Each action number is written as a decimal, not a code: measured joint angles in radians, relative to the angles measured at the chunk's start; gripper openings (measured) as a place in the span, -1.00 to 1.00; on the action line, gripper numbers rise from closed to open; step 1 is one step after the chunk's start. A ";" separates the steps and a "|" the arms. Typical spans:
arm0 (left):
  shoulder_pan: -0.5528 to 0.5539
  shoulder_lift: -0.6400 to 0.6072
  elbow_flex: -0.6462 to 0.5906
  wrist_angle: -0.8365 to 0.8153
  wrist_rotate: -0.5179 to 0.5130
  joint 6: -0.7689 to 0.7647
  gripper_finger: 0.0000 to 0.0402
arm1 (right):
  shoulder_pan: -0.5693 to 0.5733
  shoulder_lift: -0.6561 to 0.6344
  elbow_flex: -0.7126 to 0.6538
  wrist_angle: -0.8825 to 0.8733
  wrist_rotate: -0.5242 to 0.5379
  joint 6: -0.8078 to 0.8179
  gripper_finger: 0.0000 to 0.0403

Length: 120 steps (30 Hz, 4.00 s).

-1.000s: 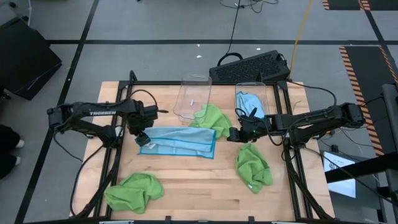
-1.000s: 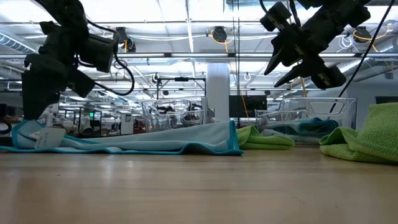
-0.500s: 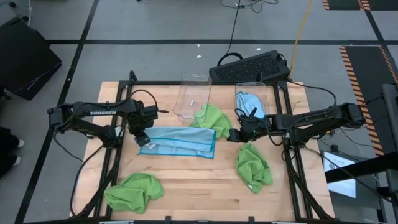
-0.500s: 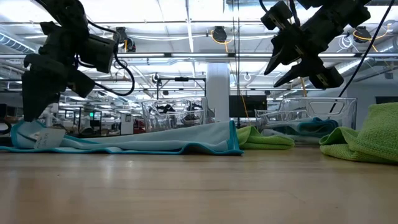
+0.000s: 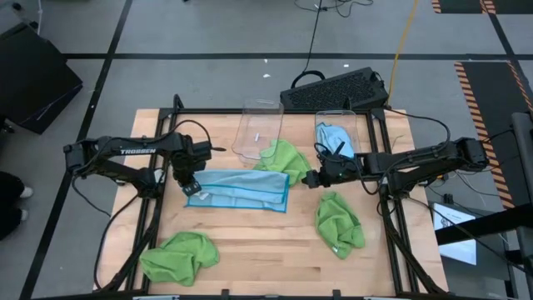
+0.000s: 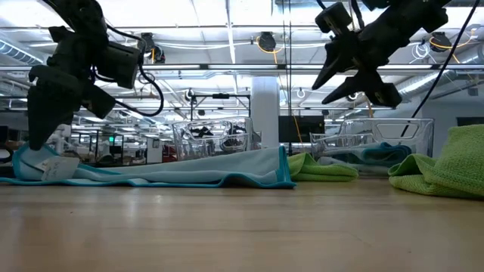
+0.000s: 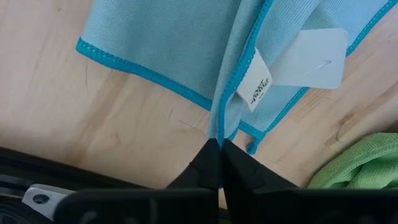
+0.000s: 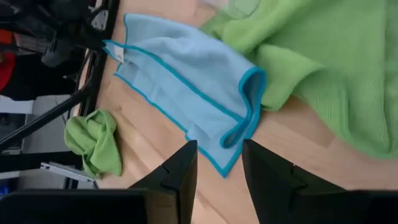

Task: Fold microfiber towels
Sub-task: Fold the blue microfiber towel

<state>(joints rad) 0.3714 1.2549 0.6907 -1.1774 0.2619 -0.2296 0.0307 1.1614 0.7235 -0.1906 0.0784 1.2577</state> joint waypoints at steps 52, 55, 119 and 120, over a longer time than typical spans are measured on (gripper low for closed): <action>0.000 0.000 0.000 0.027 0.010 0.020 -0.94 | -0.005 0.524 0.000 0.522 -0.158 0.233 -0.06; 0.000 0.000 0.000 0.027 0.010 0.020 -0.98 | -0.003 0.524 0.000 0.527 -0.143 0.261 -0.08; -0.003 0.000 0.000 0.054 0.017 0.015 -0.94 | -0.014 0.666 0.116 0.500 -0.149 0.221 -0.51; -0.003 0.000 0.000 0.056 0.017 0.015 -0.93 | -0.017 0.666 0.116 0.495 -0.149 0.215 -0.55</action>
<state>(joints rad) 0.3687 1.2549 0.6903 -1.1218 0.2787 -0.2146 0.0139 1.8278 0.8394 0.3040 -0.0708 1.4730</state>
